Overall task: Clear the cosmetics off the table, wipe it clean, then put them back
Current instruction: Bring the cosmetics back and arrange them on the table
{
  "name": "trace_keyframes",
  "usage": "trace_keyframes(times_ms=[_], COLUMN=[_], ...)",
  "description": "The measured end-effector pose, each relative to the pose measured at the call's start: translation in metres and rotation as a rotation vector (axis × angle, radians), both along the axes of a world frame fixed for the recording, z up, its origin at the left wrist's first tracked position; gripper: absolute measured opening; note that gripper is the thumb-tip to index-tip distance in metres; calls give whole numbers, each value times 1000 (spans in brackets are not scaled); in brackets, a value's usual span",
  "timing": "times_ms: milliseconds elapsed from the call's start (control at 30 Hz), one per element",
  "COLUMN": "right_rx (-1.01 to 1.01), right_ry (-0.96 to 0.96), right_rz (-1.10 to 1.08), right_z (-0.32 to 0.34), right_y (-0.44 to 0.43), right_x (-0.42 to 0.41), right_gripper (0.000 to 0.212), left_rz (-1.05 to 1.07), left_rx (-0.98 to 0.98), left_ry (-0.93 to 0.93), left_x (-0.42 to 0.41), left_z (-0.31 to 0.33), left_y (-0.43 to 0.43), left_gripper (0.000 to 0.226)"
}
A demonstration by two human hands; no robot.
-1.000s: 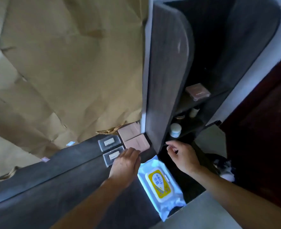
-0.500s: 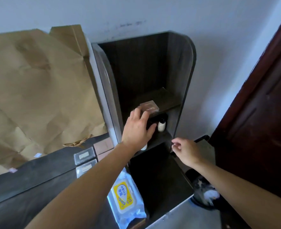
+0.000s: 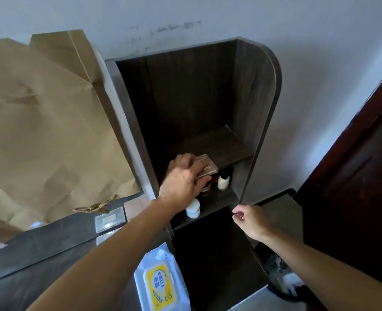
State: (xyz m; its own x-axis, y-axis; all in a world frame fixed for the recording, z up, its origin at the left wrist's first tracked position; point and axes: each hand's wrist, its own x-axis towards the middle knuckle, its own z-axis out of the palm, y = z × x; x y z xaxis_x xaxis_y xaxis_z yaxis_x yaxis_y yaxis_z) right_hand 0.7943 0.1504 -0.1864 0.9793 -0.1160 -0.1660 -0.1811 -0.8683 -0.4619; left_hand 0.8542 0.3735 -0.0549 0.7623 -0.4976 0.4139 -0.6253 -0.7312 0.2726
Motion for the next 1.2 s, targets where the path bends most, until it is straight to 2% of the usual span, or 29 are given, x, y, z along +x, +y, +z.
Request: trace_keyframes(times_ms=[200,367,500,667,767,933,1033,1200], right_rx=[4,33,-63,-34,-4,70,101,149], right_ry=[30,-29,-105,-146,-159,-127,-73,-44], right_rz=[145,297,388,406,415,523,618,789], right_z=[-5,-19,-32,-37,-32,-20,-17,-13], right_y=[23,60,84,96,93,94,114,176], right_x=[33,53,63,68,58,15,-5,-26], right_gripper=[27,60,75,58,50,44,44,50], left_rz=[15,199,402,656,737,867,947,1026], left_rx=[-127,-132,-153,-151,-164,-182,-188,-135], left_ry=[-44,57,135,211,233,268,277,293], left_x=[-59,-108,-141,-182,-205,-236,-251,-273], left_z=[-12,-53,-86,-105,-109,-117,-118,-123], left_y=[24,42,51,53,60,89,113,157], left_gripper=[33,31,33,34,29,34,30,41])
